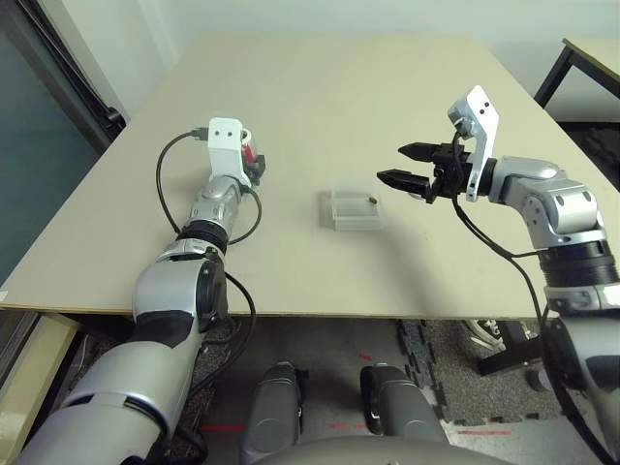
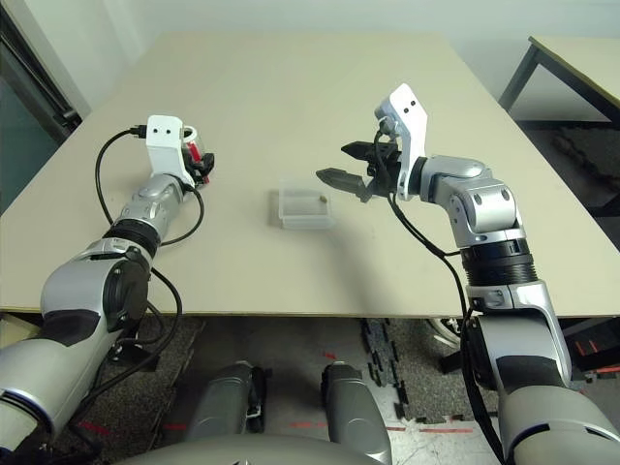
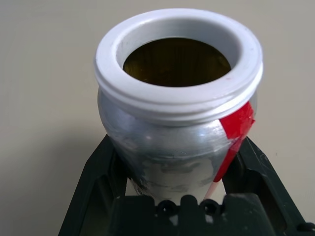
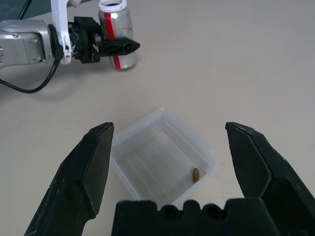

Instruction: Pour the medicine from the bottle into the box.

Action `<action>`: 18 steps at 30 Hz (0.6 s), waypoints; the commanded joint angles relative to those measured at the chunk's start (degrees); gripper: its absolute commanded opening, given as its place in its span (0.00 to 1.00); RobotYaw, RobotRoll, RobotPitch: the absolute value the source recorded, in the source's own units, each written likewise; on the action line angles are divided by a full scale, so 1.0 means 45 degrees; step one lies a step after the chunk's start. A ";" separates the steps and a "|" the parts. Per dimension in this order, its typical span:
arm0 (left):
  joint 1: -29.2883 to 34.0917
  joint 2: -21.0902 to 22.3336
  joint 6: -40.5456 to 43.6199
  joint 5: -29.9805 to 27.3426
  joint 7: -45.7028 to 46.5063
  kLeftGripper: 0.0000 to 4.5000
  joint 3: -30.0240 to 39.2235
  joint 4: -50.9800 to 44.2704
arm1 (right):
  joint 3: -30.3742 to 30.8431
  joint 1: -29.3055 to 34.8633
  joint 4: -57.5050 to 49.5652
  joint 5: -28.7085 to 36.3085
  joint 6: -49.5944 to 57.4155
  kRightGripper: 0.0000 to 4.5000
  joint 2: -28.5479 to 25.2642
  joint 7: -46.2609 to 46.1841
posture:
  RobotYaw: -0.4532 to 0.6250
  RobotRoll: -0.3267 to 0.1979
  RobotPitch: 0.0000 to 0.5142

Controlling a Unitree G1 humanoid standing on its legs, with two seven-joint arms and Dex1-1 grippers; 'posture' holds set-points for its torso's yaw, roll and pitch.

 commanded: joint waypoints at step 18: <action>0.0726 0.0012 0.0156 0.0145 -0.0318 0.99 -0.0527 -0.0095 | -0.0037 0.0325 -0.0538 0.0251 0.0298 1.00 0.0090 -0.0258 | 0.41 0.62 0.15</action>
